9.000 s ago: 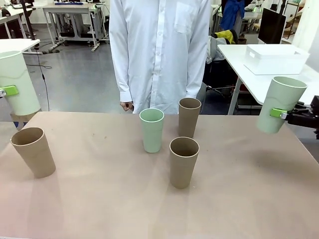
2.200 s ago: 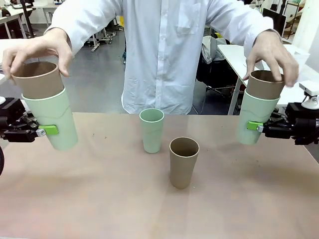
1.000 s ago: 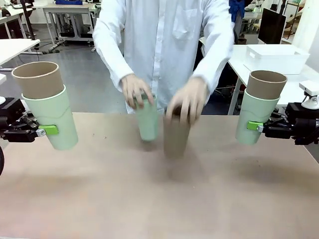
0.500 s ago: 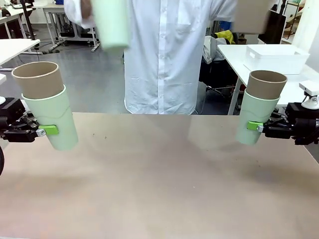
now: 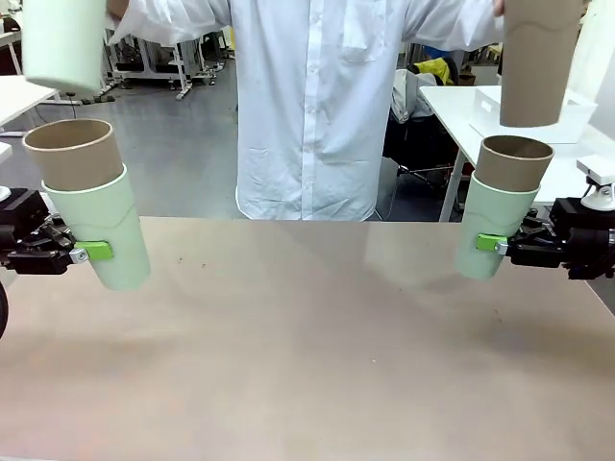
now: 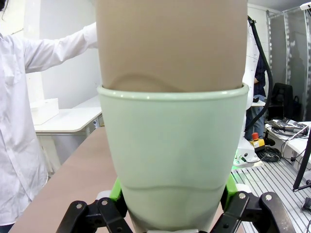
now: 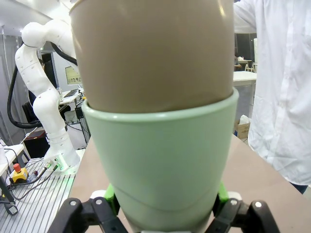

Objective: Stack the cups and store them in the basket.
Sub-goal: Place the stack of Reusable plastic cups into the Pantry Basket.

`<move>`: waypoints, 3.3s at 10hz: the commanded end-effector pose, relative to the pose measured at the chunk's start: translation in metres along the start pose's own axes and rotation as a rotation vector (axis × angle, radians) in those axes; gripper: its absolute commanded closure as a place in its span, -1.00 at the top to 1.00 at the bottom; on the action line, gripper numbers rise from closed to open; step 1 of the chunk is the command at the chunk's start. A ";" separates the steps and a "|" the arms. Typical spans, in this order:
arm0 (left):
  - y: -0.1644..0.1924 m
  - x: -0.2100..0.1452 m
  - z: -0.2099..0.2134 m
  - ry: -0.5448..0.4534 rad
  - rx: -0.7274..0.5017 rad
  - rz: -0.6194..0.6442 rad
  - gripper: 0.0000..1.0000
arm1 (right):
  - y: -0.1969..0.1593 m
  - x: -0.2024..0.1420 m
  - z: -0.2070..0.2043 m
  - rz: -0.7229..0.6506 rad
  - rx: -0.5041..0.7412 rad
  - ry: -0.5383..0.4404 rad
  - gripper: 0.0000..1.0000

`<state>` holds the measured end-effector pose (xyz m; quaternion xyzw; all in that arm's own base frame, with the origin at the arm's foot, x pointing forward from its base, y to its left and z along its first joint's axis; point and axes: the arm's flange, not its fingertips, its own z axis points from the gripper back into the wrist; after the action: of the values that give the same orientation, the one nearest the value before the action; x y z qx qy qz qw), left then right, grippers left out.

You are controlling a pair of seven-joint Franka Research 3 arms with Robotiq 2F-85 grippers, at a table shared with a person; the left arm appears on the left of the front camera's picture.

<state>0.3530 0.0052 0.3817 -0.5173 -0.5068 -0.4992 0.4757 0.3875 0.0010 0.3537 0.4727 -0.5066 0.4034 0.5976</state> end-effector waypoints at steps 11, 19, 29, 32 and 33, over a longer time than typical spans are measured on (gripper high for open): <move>0.000 0.002 0.000 -0.002 -0.003 -0.001 0.72 | 0.000 0.003 0.000 -0.002 0.000 0.000 0.72; 0.000 0.002 0.000 -0.002 -0.003 -0.001 0.72 | 0.000 0.003 0.000 -0.002 0.000 0.000 0.72; 0.000 0.002 0.000 -0.002 -0.003 -0.001 0.72 | 0.000 0.003 0.000 -0.002 0.000 0.000 0.72; 0.000 0.002 0.000 -0.002 -0.003 -0.001 0.72 | 0.000 0.003 0.000 -0.002 0.000 0.000 0.72; 0.000 0.002 0.000 -0.002 -0.003 -0.001 0.72 | 0.000 0.003 0.000 -0.002 0.000 0.000 0.72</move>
<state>0.3533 0.0055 0.3810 -0.5162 -0.5066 -0.4991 0.4773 0.3874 0.0009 0.3524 0.4730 -0.5055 0.4027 0.5988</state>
